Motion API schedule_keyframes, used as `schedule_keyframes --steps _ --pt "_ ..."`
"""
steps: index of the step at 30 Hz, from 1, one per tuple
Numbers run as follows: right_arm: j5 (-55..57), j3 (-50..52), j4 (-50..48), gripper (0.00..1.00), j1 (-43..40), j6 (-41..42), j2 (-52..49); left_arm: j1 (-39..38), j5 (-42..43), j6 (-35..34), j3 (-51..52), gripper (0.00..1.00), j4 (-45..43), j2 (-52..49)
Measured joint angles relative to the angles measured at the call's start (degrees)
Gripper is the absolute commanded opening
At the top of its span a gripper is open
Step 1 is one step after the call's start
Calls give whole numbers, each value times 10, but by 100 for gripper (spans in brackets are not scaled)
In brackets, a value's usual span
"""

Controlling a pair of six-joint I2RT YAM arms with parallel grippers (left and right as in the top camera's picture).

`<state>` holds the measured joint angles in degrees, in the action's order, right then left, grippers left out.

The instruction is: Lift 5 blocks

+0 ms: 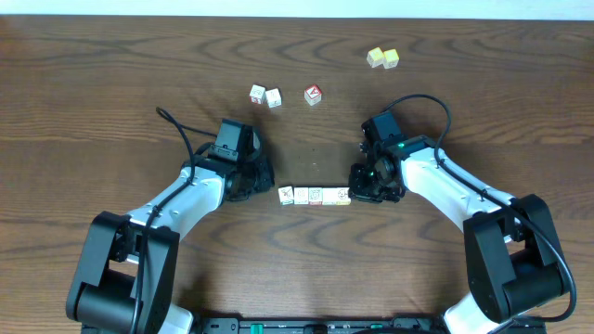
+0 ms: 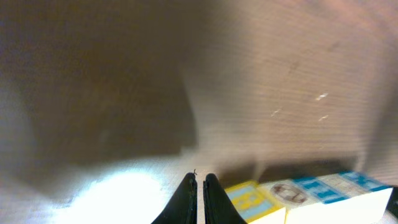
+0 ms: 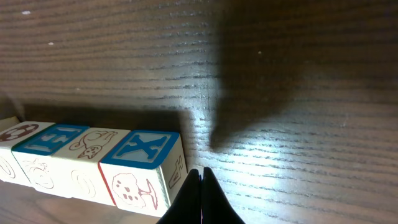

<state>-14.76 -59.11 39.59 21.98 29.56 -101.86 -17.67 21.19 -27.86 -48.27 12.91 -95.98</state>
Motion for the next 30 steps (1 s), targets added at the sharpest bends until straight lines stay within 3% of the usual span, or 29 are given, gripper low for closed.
schedule_keyframes --steps 6,30 --pt "0 0 0 1 0 0 0 0 10 16 0 7 -46 0" --pt "0 0 4 1 0 0 0 -46 12 24 0 7 67 0"
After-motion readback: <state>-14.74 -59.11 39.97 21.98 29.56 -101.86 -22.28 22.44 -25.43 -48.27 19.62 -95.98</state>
